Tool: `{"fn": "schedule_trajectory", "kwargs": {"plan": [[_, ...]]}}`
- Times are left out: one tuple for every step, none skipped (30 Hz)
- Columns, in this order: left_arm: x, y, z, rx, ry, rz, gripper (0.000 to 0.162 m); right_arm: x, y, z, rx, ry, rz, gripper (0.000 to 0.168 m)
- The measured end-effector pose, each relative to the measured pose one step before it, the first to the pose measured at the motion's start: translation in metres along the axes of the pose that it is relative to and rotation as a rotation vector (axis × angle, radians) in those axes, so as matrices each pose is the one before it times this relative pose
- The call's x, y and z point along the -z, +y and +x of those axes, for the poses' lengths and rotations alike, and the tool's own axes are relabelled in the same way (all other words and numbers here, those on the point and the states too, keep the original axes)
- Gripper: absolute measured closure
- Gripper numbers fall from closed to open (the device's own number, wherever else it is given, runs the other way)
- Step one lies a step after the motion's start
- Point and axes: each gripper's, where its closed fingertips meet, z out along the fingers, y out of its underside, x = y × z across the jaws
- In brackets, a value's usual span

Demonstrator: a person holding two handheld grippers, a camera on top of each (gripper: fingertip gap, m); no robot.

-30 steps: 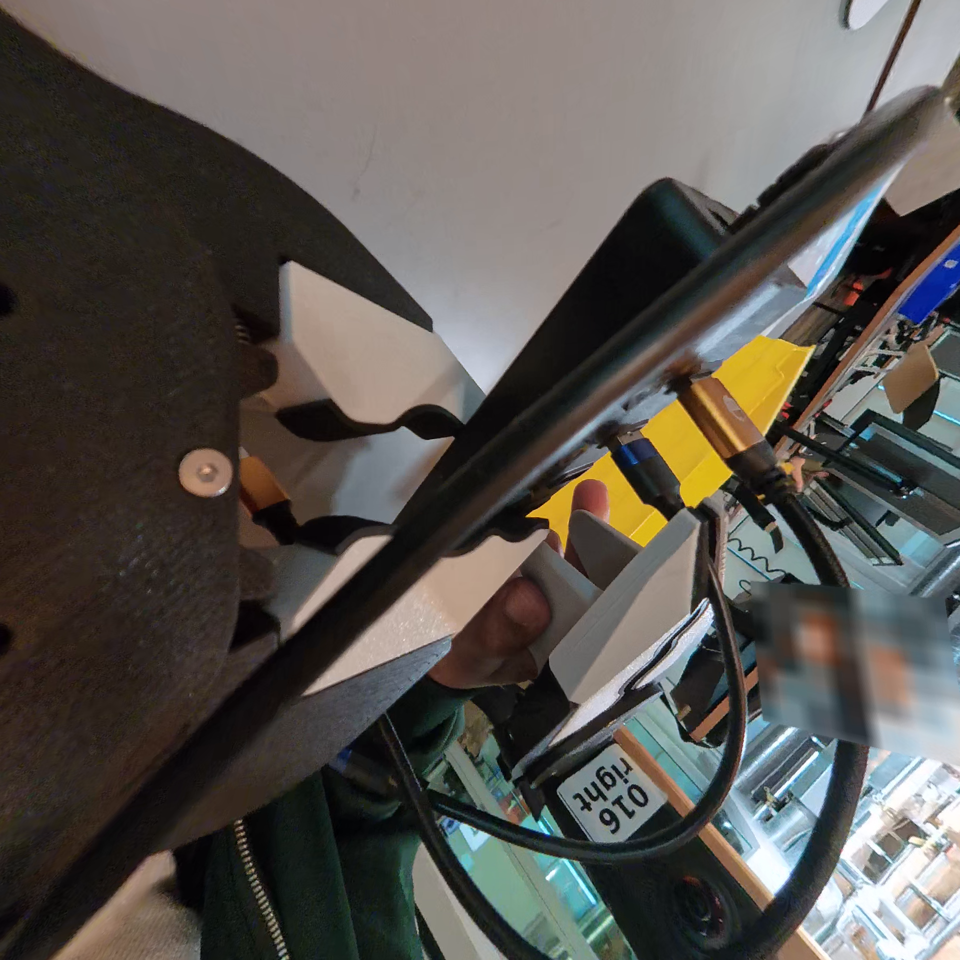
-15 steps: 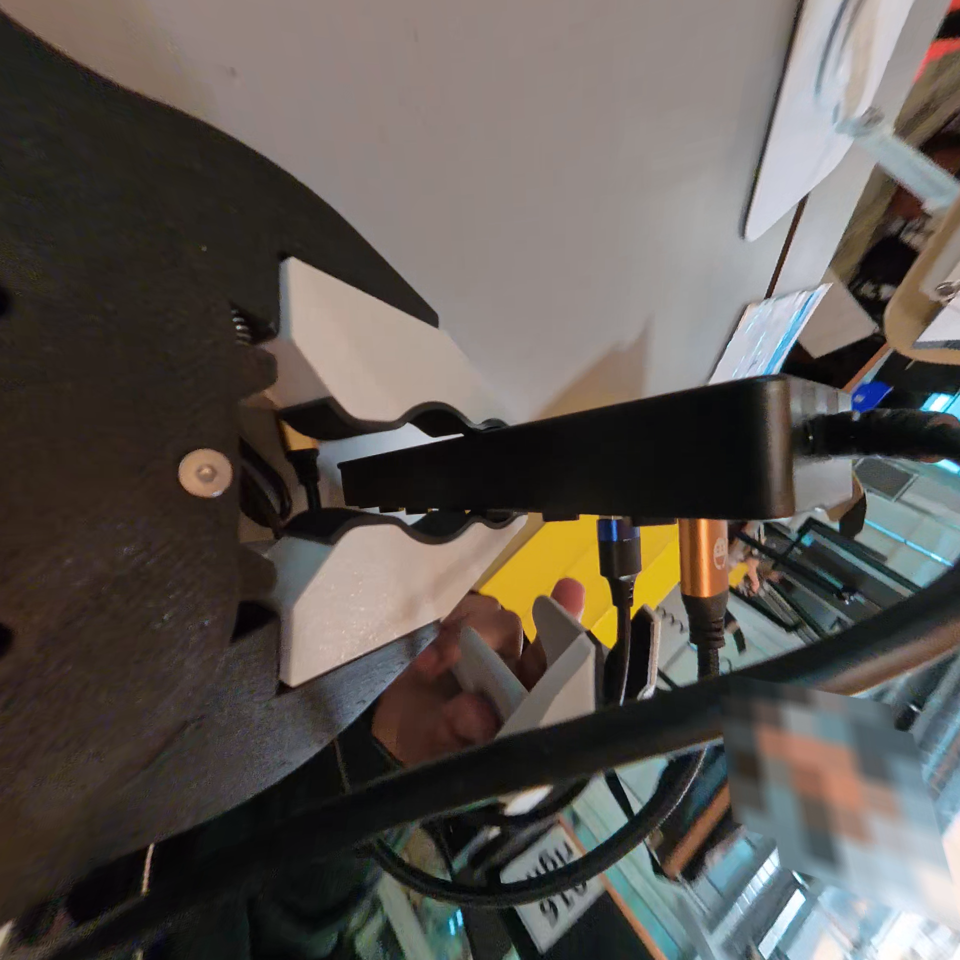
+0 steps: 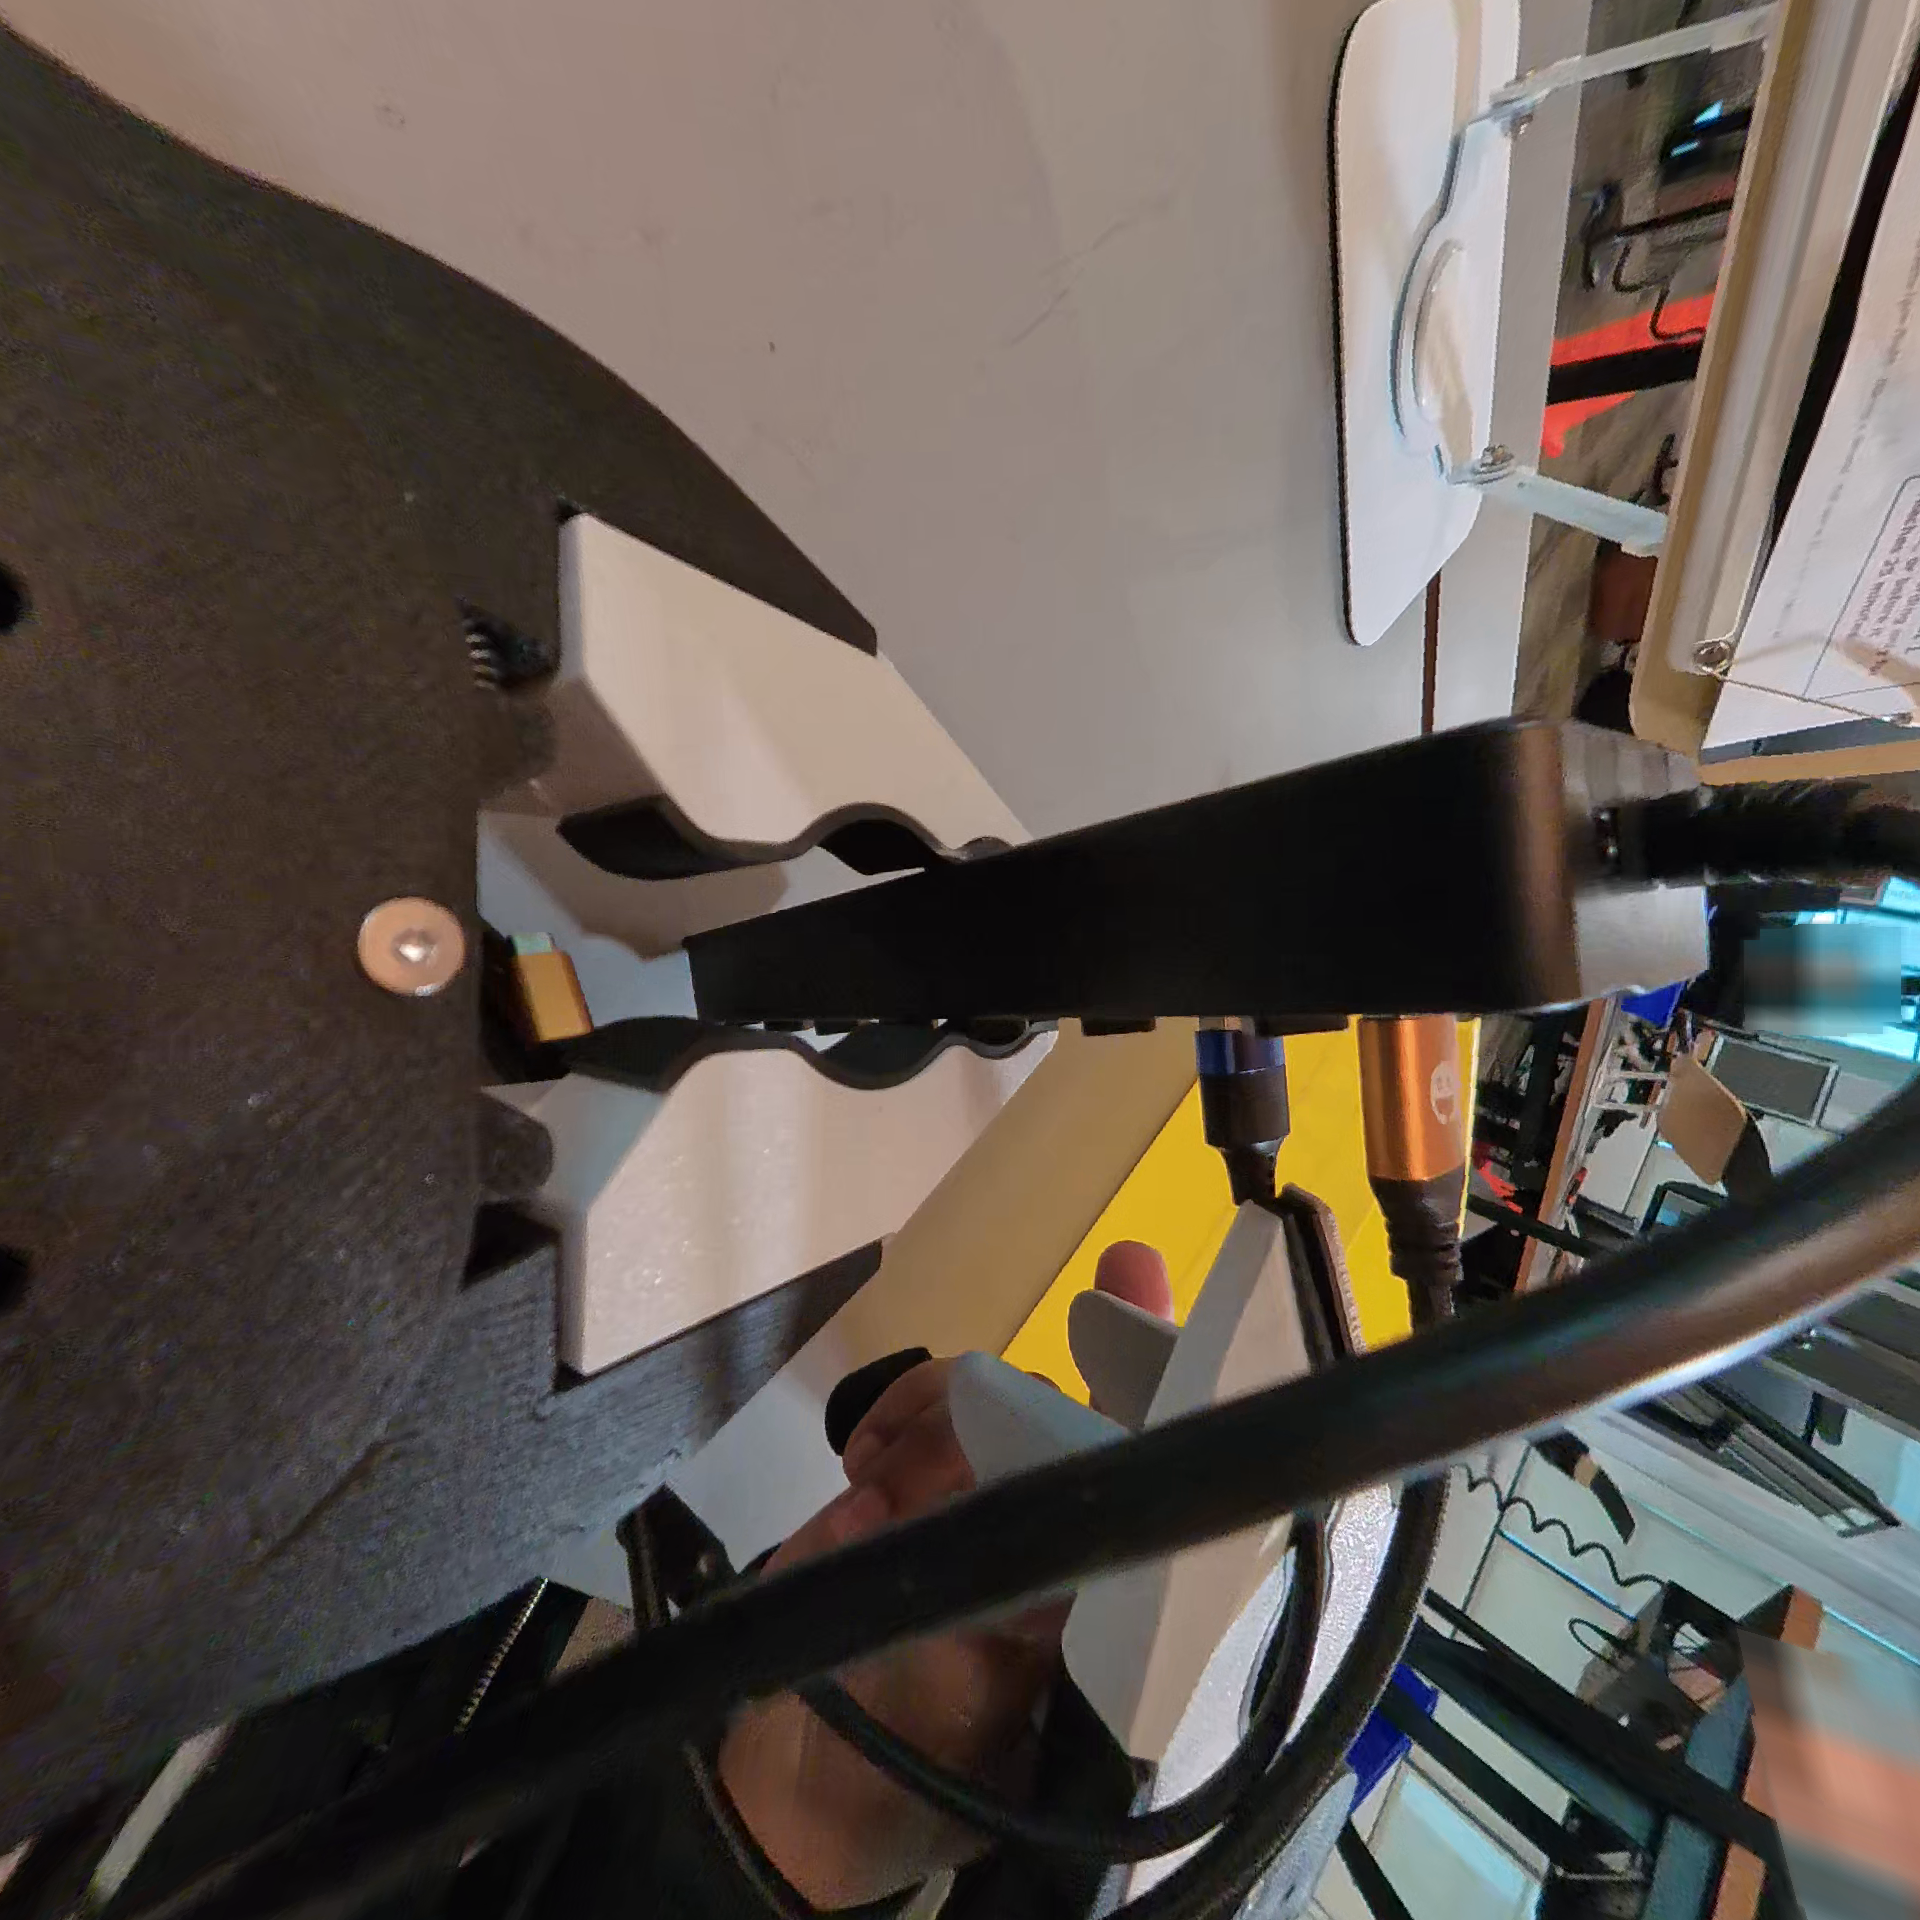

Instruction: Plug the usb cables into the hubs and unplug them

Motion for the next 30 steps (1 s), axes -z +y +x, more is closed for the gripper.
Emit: {"fn": "schedule_trajectory", "kwargs": {"plan": [[0.00017,-0.00043,-0.00033,-0.0061,-0.0047,0.0020,0.139,0.00033,-0.00014,-0.00006,-0.0065,-0.0033,-0.0032,0.166],[0.00006,-0.00031,-0.00072,-0.0035,-0.0064,0.0017,0.139,-0.00004,0.00023,0.00007,-0.0054,-0.0008,-0.0040,0.166],[0.00004,0.00038,-0.00085,-0.0034,-0.0068,-0.0023,0.139,-0.00007,0.00069,0.00008,-0.0018,0.0023,-0.0051,0.166],[0.00000,0.00039,-0.00081,-0.0007,-0.0058,-0.0030,0.139,-0.00016,0.00075,0.00022,0.0027,0.0051,-0.0061,0.166],[0.00008,0.00006,-0.00090,0.0024,-0.0061,0.0000,0.139,-0.00032,0.00078,0.00004,0.0062,0.0050,-0.0061,0.166],[0.00016,0.00004,-0.00075,0.0010,-0.0053,0.0006,0.140,-0.00047,0.00052,-0.00012,0.0071,0.0042,-0.0059,0.166],[0.00013,0.00015,-0.00070,-0.0008,-0.0045,-0.0002,0.140,-0.00041,0.00050,-0.00002,0.0048,0.0036,-0.0054,0.166],[0.00010,0.00010,-0.00066,-0.0016,-0.0044,-0.0005,0.140,-0.00040,0.00043,-0.00009,0.0009,0.0027,-0.0045,0.166],[0.00007,0.00014,-0.00081,-0.0017,-0.0049,-0.0010,0.140,-0.00036,0.00062,0.00004,-0.0023,0.0020,-0.0040,0.165],[0.00013,0.00004,-0.00063,-0.0015,-0.0045,-0.0007,0.139,-0.00028,0.00092,0.00030,-0.0039,0.0027,-0.0051,0.165],[0.00043,-0.00095,-0.00070,0.0012,-0.0042,0.0045,0.140,-0.00060,0.00172,0.00094,-0.0040,0.0056,-0.0087,0.162],[0.00052,-0.00072,-0.00111,-0.0001,-0.0068,0.0037,0.140,-0.00090,0.00219,0.00093,-0.0046,0.0050,-0.0107,0.155],[0.00030,-0.00035,-0.00072,-0.0031,-0.0033,0.0007,0.140,-0.00064,0.00168,0.00006,-0.0054,-0.0023,-0.0075,0.152],[0.00001,0.00028,-0.00014,-0.0038,0.0003,-0.0029,0.140,-0.00016,0.00022,-0.00062,-0.0046,-0.0050,0.0001,0.156],[-0.00015,0.00000,0.00007,-0.0051,0.0000,-0.0003,0.140,0.00036,-0.00064,-0.00050,-0.0011,-0.0025,0.0041,0.161],[-0.00004,-0.00008,0.00008,-0.0054,-0.0035,0.0007,0.140,0.00003,-0.00038,-0.00064,0.0028,-0.0016,0.0007,0.162],[0.00009,-0.00014,0.00001,-0.0057,-0.0029,0.0011,0.139,0.00016,-0.00025,-0.00029,0.0051,0.0017,-0.0012,0.163],[0.00012,-0.00018,0.00026,-0.0035,-0.0008,0.0002,0.139,0.00016,-0.00019,-0.00011,0.0060,0.0031,-0.0003,0.163],[-0.00003,0.00022,-0.00022,-0.0049,-0.0022,-0.0019,0.139,0.00008,-0.00003,0.00004,0.0042,0.0020,-0.0011,0.163],[-0.00007,0.00043,-0.00038,-0.0078,-0.0027,-0.0034,0.139,-0.00004,0.00029,-0.00001,0.0009,0.0009,-0.0024,0.163],[-0.00017,0.00036,-0.00049,-0.0068,-0.0045,-0.0030,0.139,-0.00005,0.00044,0.00012,-0.0014,0.0002,-0.0023,0.163],[-0.00016,0.00040,-0.00069,-0.0028,-0.0059,-0.0030,0.139,-0.00012,0.00055,0.00020,-0.0022,0.0003,-0.0016,0.163],[-0.00027,0.00056,-0.00018,0.0002,-0.0036,-0.0037,0.139,-0.00016,0.00022,0.00021,-0.0020,0.0007,0.0001,0.163],[-0.00045,0.00077,0.00046,0.0036,0.0017,-0.0037,0.139,0.00009,0.00004,0.00019,-0.0012,0.0006,0.0015,0.163],[-0.00029,0.00063,0.00071,0.0074,0.0043,-0.0013,0.139,0.00003,-0.00004,0.00020,-0.0007,0.0003,0.0005,0.163],[-0.00016,0.00023,0.00041,0.0050,0.0029,-0.0002,0.139,0.00000,0.00016,0.00012,-0.0007,-0.0003,-0.0010,0.163],[-0.00008,0.00027,0.00003,-0.0020,0.0004,-0.0013,0.139,-0.00003,0.00012,0.00003,-0.0006,-0.0006,-0.0015,0.163],[0.00000,-0.00011,-0.00007,-0.0068,-0.0010,-0.0007,0.139,0.00010,0.00008,0.00013,-0.0002,-0.0005,-0.0003,0.163],[0.00014,-0.00025,-0.00020,-0.0090,-0.0025,0.0002,0.139,-0.00004,-0.00009,-0.00004,-0.0003,-0.0005,0.0014,0.163],[0.00007,-0.00007,0.00002,-0.0102,-0.0016,-0.0003,0.139,0.00002,0.00001,-0.00006,-0.0007,-0.0008,0.0016,0.163]]}}
